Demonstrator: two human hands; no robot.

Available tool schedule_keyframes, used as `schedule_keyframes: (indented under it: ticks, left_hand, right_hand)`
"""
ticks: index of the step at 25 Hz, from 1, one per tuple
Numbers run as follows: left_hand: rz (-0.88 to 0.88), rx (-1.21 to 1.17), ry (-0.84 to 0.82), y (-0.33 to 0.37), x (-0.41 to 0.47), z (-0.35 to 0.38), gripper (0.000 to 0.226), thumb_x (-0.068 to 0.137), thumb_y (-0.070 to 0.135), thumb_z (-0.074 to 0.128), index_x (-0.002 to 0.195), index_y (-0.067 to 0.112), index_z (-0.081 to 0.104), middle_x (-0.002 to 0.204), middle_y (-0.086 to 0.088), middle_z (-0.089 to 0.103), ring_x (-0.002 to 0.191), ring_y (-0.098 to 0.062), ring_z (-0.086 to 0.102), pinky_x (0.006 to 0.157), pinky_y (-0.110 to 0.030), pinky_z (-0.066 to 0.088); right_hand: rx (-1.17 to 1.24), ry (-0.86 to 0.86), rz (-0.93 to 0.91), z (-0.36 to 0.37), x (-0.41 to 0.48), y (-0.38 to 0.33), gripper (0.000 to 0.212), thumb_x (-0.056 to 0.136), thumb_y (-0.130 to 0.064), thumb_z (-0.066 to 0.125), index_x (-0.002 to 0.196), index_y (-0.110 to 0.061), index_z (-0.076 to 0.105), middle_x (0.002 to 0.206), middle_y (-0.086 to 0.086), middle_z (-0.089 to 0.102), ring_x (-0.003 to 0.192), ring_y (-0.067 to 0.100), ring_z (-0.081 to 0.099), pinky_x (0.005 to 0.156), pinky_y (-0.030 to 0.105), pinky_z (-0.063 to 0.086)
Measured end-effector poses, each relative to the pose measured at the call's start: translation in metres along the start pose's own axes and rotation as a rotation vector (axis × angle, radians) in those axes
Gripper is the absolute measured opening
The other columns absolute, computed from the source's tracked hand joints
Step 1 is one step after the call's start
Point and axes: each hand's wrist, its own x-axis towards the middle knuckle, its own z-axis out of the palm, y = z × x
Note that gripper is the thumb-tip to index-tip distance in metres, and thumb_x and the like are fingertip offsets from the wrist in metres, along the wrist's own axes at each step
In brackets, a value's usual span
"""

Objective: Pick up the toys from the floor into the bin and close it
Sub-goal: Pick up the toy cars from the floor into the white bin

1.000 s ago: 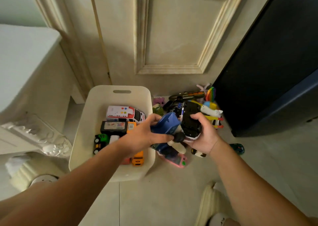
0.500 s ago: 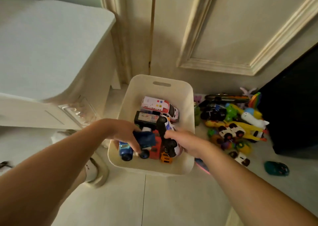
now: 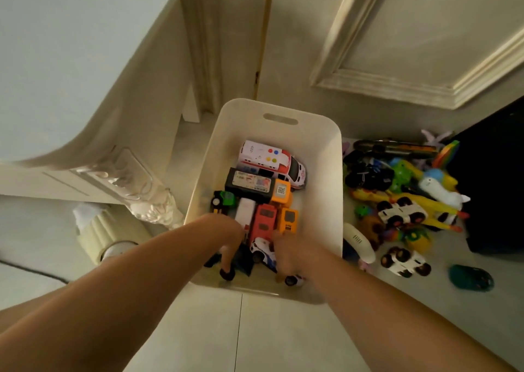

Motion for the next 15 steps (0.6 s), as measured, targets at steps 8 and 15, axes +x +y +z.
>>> schedule_keyframes:
  ticks: [8, 15]
  left_hand:
    - [0.016, 0.036, 0.261, -0.003, 0.008, 0.024, 0.06, 0.074, 0.021, 0.079, 0.126, 0.012, 0.053, 0.123, -0.009, 0.056, 0.112, -0.027, 0.056, 0.094, -0.037, 0.05]
    - [-0.04, -0.015, 0.218, -0.015, -0.013, -0.01, 0.067, 0.077, 0.007, 0.076, 0.134, 0.006, 0.04, 0.131, -0.013, 0.053, 0.12, -0.029, 0.053, 0.094, -0.033, 0.046]
  right_hand:
    - [0.264, 0.001, -0.009, 0.01, 0.003, 0.001, 0.063, 0.084, -0.026, 0.067, 0.137, -0.012, 0.036, 0.131, 0.011, 0.05, 0.111, 0.027, 0.055, 0.086, 0.036, 0.052]
    - [-0.02, 0.115, -0.035, 0.005, -0.005, 0.002, 0.048, 0.09, -0.007, 0.056, 0.134, -0.007, 0.038, 0.123, 0.017, 0.052, 0.1, 0.029, 0.055, 0.074, 0.036, 0.042]
